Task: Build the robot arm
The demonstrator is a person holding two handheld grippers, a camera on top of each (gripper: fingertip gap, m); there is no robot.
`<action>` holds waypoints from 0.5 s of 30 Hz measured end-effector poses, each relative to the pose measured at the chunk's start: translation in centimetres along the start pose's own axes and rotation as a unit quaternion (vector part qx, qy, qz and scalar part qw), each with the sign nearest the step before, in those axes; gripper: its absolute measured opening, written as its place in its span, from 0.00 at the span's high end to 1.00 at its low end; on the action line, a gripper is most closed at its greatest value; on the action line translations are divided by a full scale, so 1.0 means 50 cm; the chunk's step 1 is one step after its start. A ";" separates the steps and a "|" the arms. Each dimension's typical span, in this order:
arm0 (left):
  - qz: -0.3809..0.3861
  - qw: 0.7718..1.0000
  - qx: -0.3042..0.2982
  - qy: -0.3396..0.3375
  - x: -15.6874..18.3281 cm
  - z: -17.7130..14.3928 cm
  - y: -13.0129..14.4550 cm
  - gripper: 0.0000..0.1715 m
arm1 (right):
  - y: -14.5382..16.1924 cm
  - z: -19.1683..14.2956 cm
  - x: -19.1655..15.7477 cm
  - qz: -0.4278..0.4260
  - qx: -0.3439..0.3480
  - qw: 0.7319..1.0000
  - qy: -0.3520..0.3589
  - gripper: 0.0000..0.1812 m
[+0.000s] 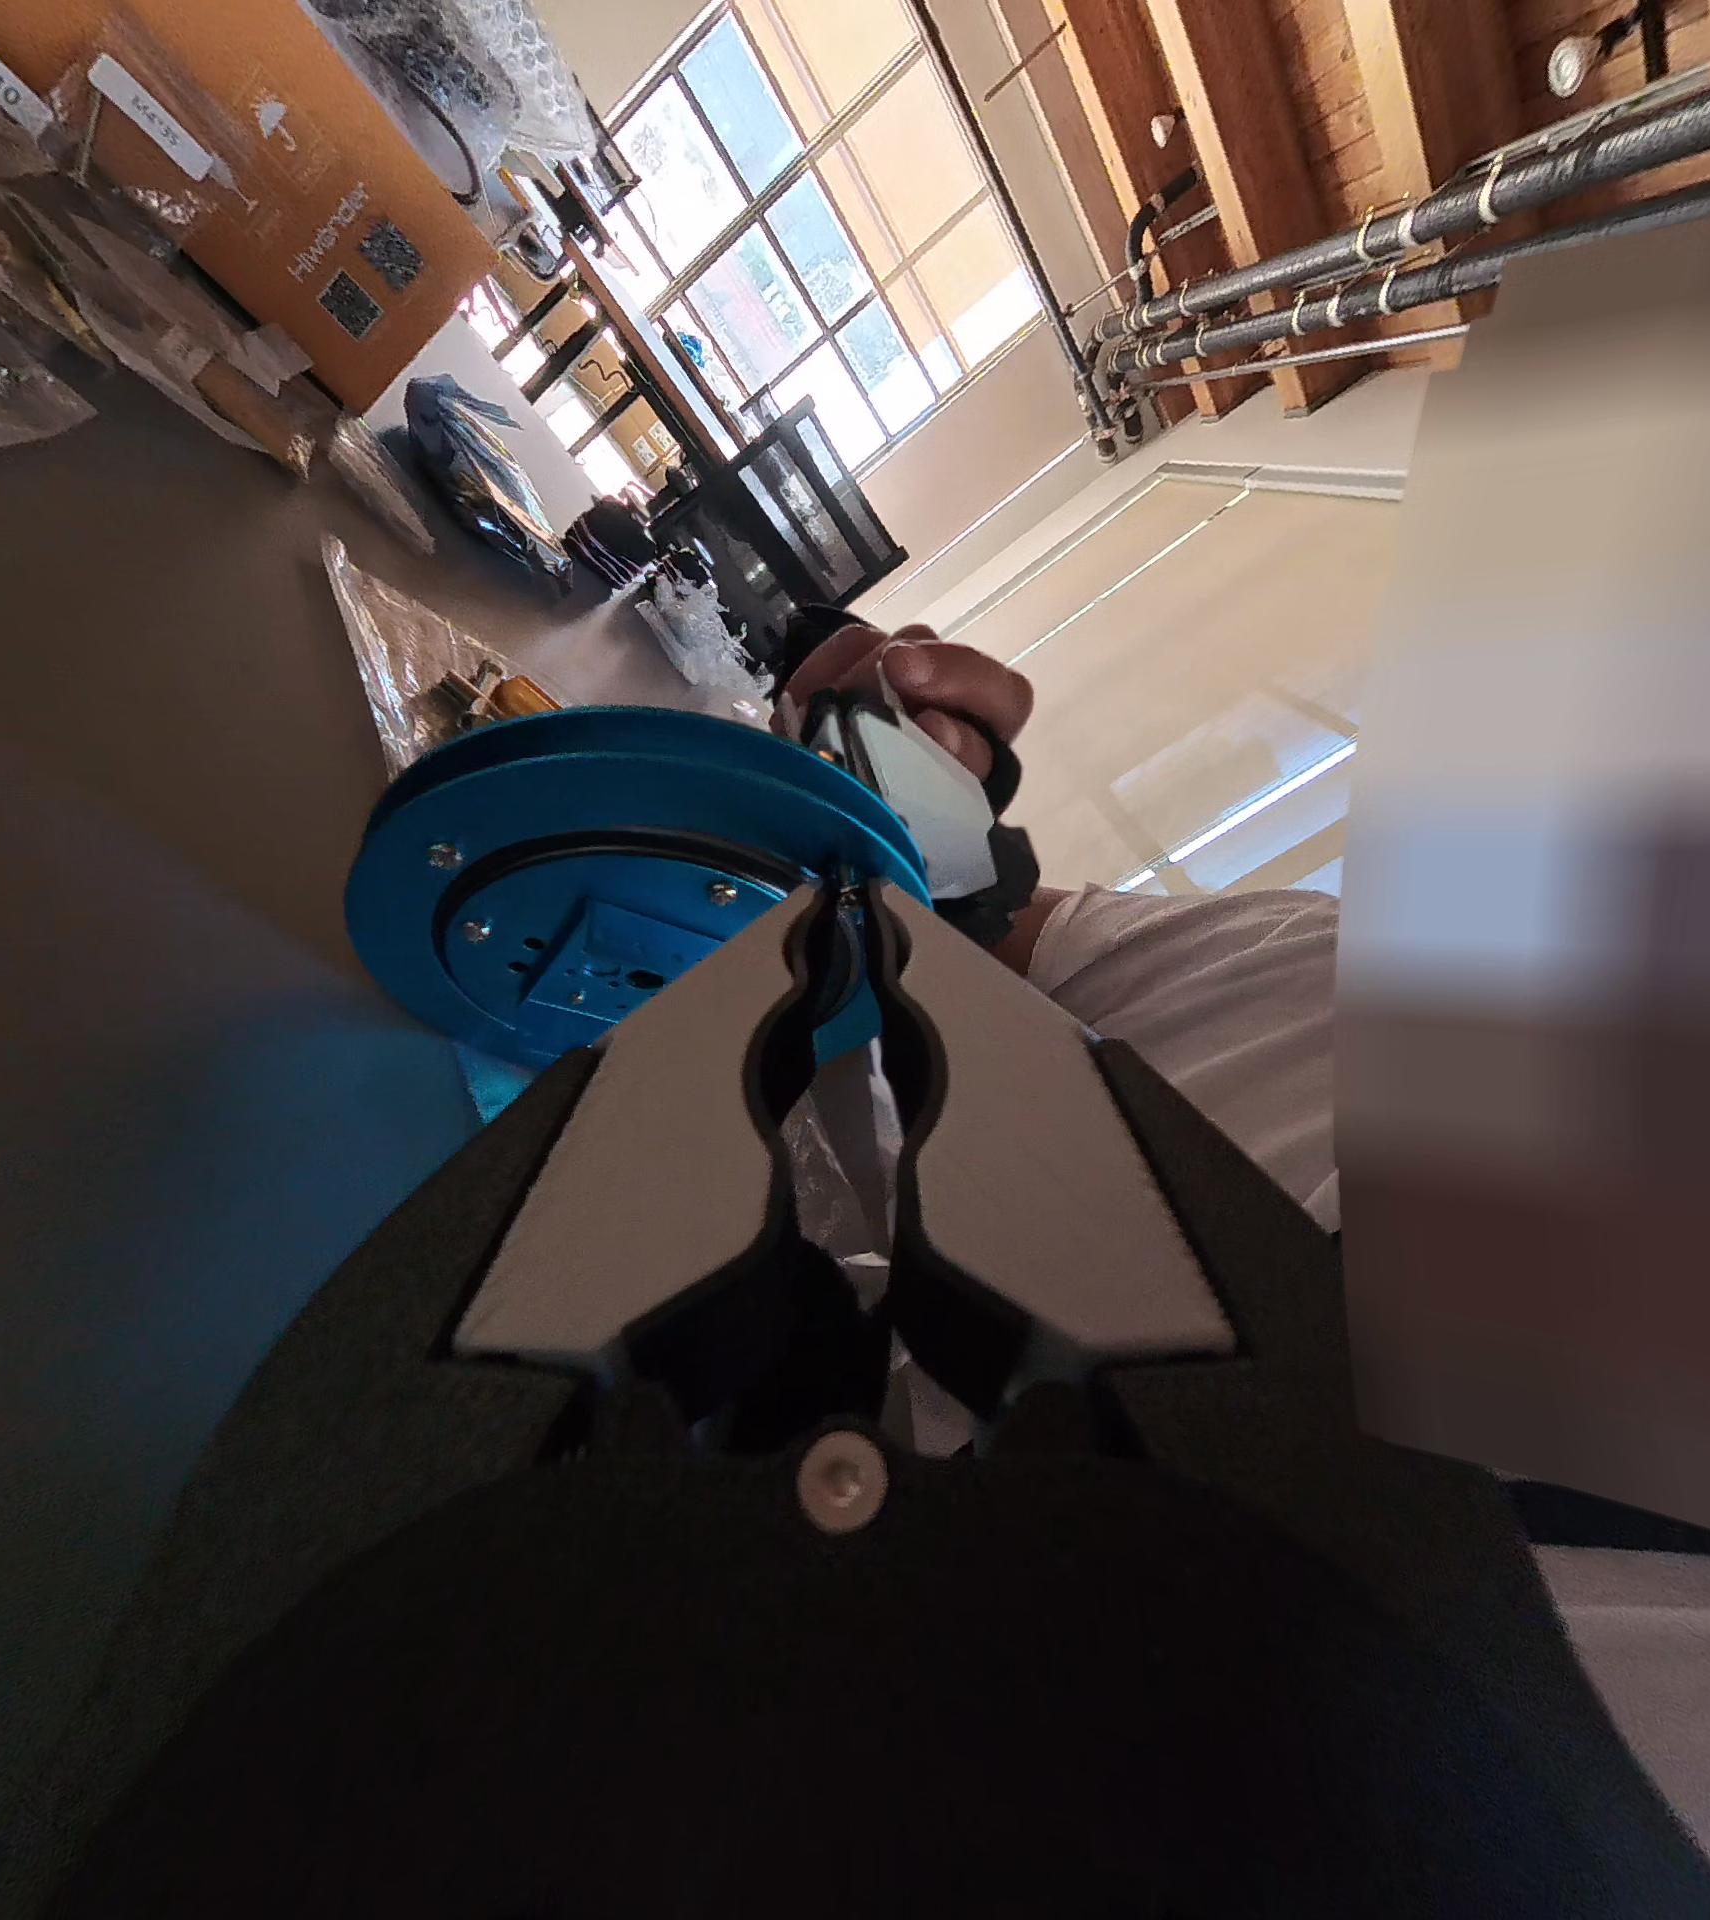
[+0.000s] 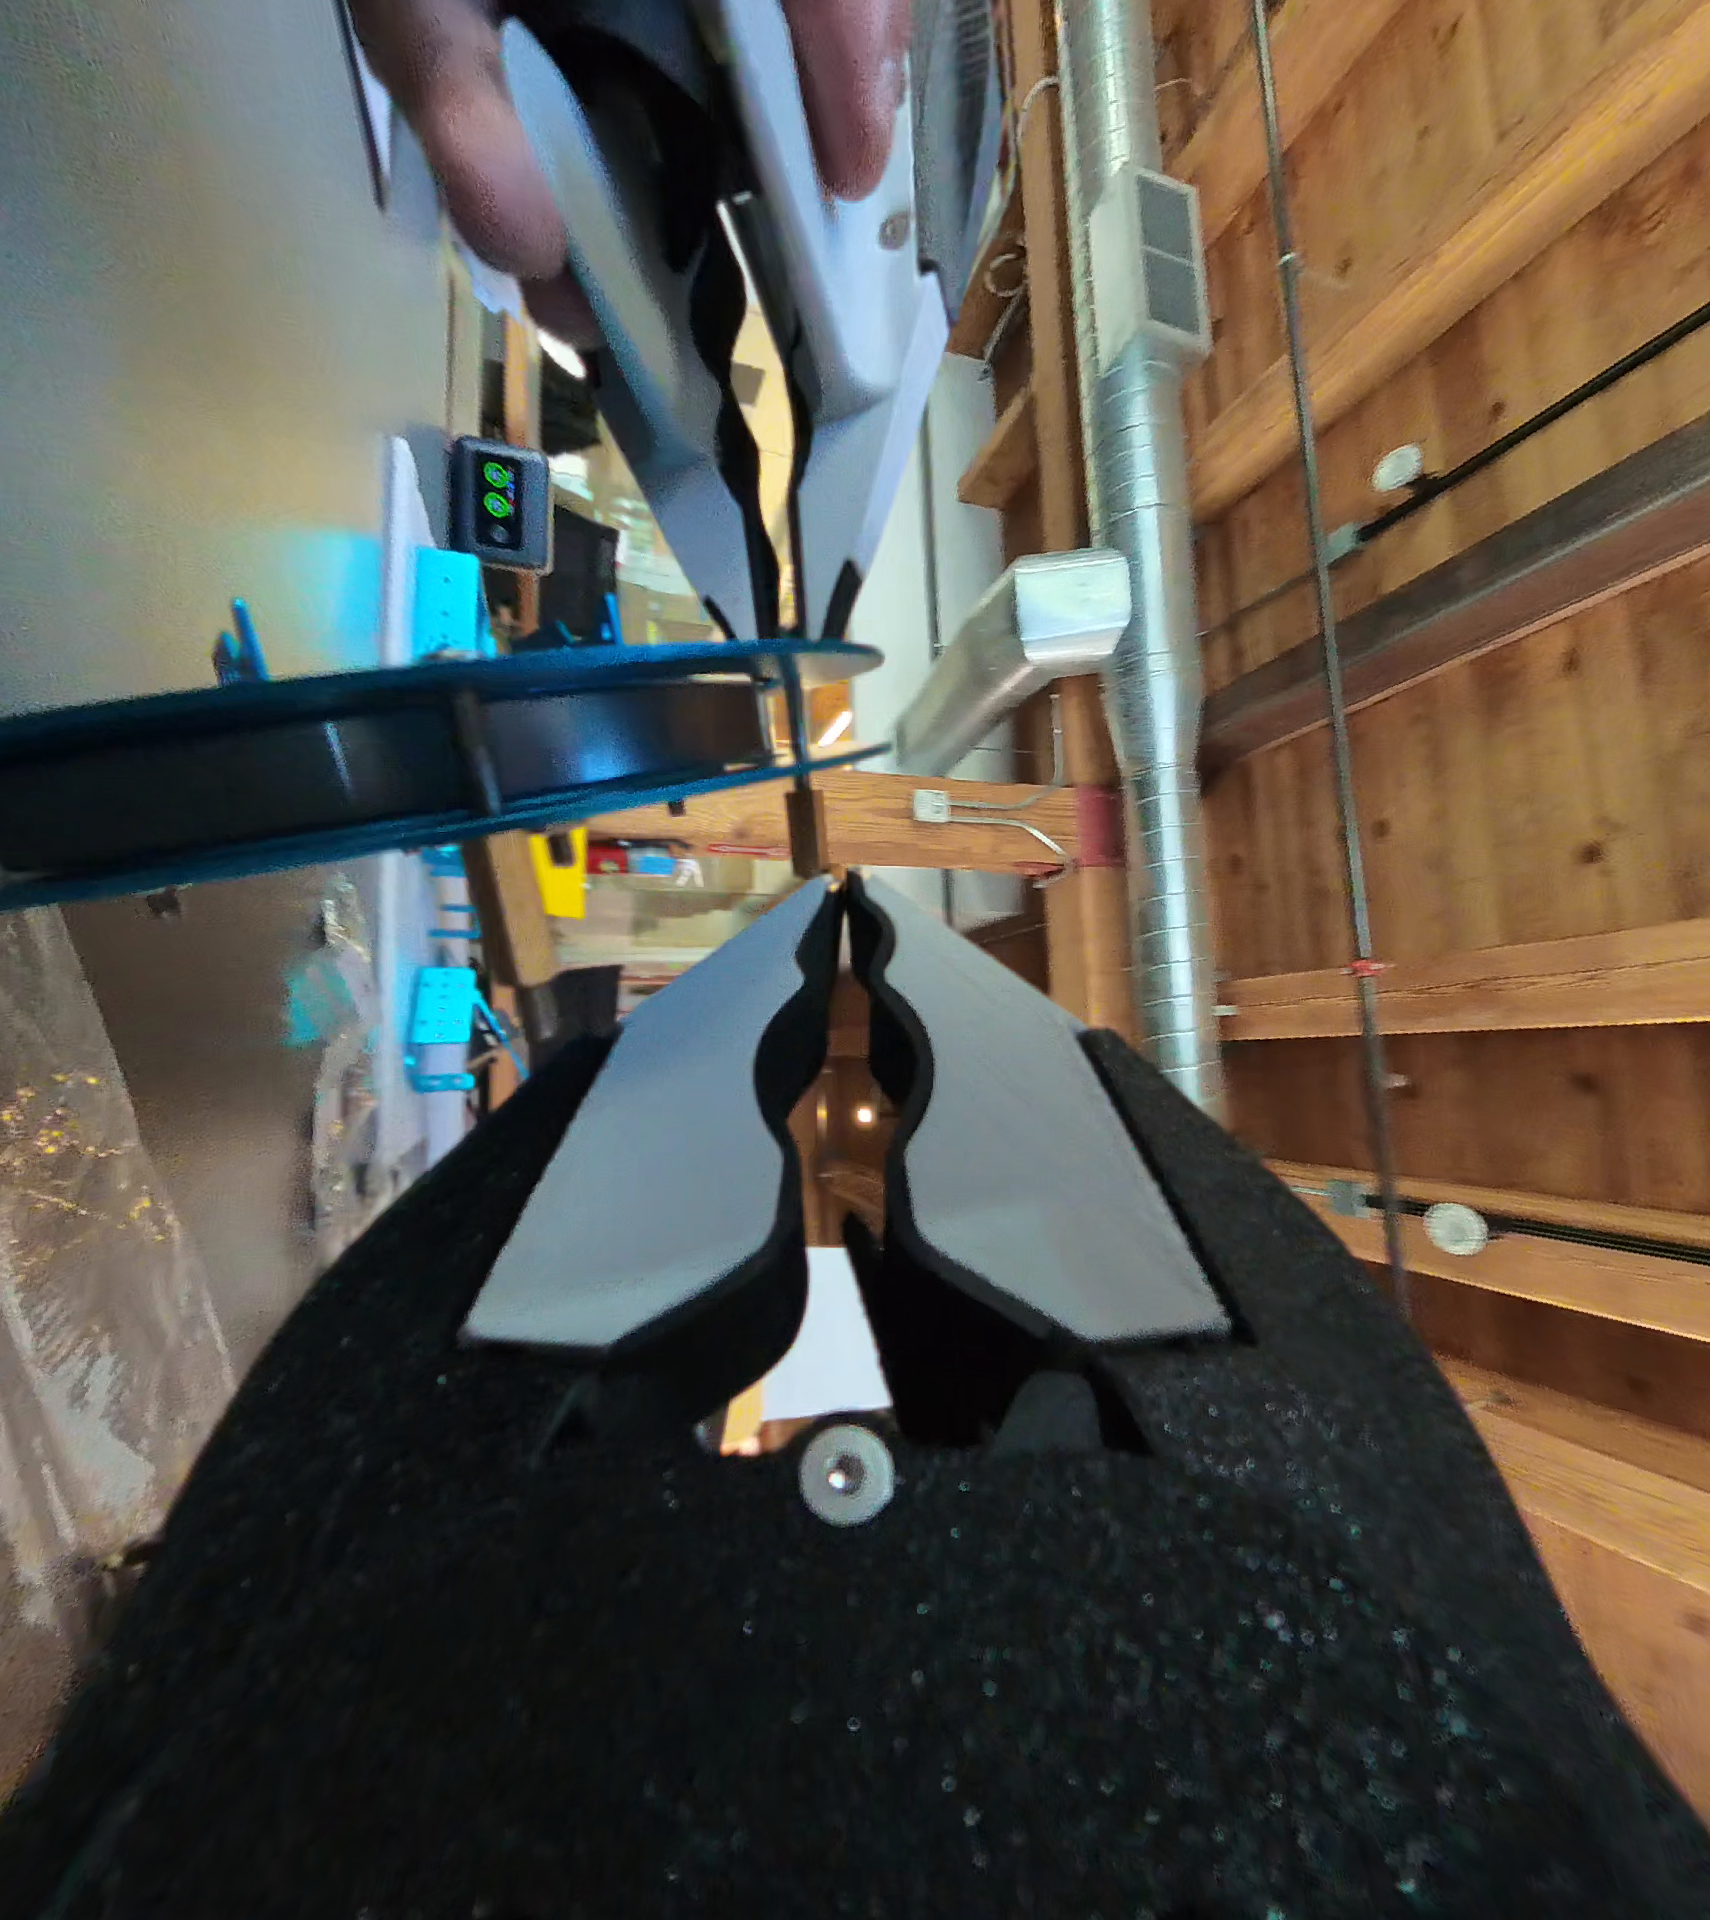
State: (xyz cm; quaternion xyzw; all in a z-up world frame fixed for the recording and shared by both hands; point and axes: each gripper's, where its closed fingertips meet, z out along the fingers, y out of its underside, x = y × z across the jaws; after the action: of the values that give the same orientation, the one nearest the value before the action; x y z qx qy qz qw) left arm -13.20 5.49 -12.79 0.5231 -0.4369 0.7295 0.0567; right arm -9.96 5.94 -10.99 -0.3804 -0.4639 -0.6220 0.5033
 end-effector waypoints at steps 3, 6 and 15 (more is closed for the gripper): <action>-0.024 1.000 0.002 0.014 -0.001 -0.002 -0.002 0.98 | -0.001 0.001 -0.003 -0.027 -0.003 1.000 0.017 1.00; -0.047 0.999 0.002 0.028 -0.002 -0.005 -0.003 0.98 | -0.004 0.001 -0.004 -0.044 -0.004 0.999 0.030 0.98; -0.018 1.000 -0.013 0.012 -0.001 -0.003 0.002 0.98 | -0.018 0.008 -0.011 -0.048 -0.002 0.999 0.017 0.97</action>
State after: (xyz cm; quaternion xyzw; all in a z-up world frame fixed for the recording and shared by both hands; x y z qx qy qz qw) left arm -13.32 5.54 -12.88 0.5210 -0.4360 0.7292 0.0820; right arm -10.75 6.53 -11.57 -0.3483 -0.4717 -0.6529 0.4796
